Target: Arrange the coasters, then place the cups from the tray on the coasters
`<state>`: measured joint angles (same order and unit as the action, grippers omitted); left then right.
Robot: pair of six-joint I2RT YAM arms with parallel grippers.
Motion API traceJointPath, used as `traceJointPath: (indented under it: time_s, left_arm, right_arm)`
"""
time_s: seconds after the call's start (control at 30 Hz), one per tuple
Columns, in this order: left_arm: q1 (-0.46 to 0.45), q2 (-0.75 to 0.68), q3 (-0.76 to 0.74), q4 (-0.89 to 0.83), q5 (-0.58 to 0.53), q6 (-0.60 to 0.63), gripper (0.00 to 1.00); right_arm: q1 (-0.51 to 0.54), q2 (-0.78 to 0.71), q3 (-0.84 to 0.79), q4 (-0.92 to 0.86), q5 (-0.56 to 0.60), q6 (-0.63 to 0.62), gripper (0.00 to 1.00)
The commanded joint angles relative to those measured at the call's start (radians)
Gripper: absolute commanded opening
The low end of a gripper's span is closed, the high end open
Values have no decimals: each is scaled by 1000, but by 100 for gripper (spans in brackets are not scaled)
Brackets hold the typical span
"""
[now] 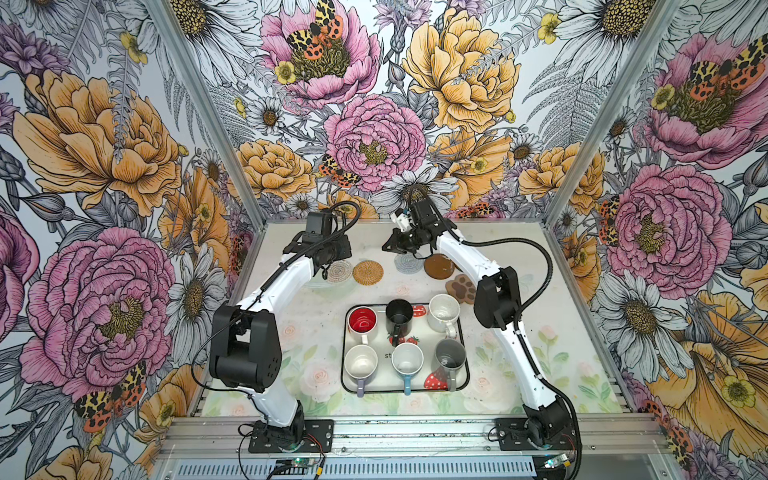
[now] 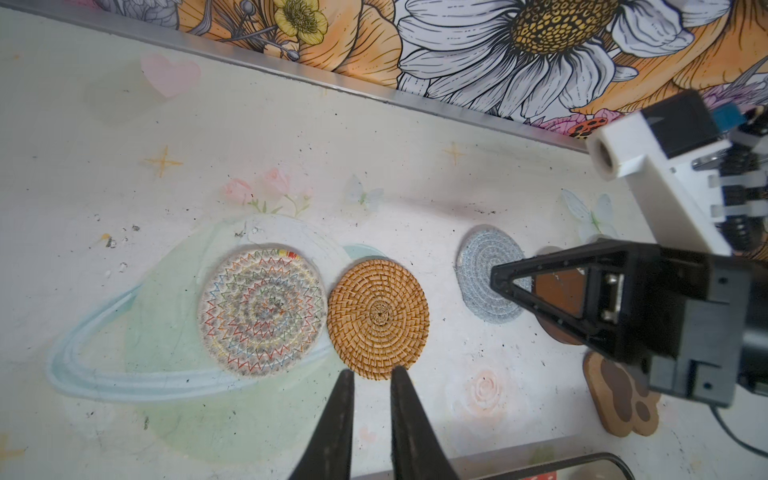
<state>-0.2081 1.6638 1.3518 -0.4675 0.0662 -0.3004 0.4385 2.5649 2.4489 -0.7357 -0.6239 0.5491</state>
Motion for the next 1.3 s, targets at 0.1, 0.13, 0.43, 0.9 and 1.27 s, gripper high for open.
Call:
traceJointPath:
  time_s: [0.1,0.13,0.43,0.9,1.27]
  left_arm:
    - [-35,-37,-9,24,-32,-20,19]
    - [-39,-38,-8,26,-34,-19,19]
    - [-58,-24,3,28,-34,-22,19]
    - [-77,-7,9,29,-44,-23,18]
    - [-82,1,12,28,-55,-25,18]
  right_arm:
    - [-55,-39,-68,-15,112,-59,0]
    - [-60,-34,-71,-20,121,-63,0]
    - [-82,29,-70,-69,189,-94,0]
    - [-80,92,-71,-101,215,-97,0]
    - [-30,98,-137,-122,199,-112,0]
